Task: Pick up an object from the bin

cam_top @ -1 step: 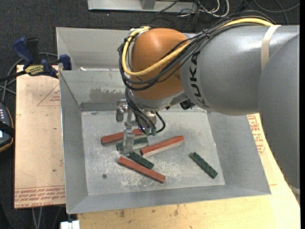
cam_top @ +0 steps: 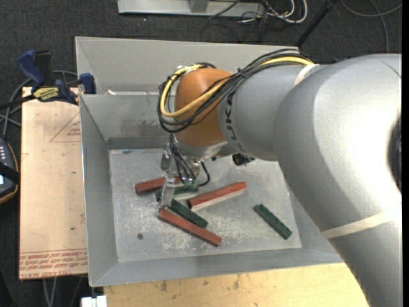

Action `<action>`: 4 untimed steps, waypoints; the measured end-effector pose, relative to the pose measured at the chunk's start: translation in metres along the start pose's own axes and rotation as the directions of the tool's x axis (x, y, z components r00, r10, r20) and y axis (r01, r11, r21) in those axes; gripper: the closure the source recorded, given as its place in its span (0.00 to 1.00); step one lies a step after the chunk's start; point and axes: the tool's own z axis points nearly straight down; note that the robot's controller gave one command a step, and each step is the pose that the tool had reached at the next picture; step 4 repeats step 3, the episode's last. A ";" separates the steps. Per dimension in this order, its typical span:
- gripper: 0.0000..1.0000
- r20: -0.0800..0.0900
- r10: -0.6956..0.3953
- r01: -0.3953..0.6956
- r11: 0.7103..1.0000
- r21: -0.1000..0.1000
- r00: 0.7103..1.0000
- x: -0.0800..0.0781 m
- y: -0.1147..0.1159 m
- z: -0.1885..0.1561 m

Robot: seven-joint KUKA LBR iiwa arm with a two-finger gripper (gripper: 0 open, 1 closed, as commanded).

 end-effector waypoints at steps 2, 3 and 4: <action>1.00 0.012 -0.176 0.176 0.984 -0.003 0.984 0.017 -0.012 -0.125; 1.00 0.013 -0.218 0.218 0.976 -0.003 0.976 0.025 -0.006 -0.182; 1.00 0.013 -0.218 0.218 0.976 -0.003 0.976 0.025 -0.006 -0.182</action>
Offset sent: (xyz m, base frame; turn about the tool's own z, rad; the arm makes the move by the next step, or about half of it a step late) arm 0.0000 0.0000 0.0000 0.0000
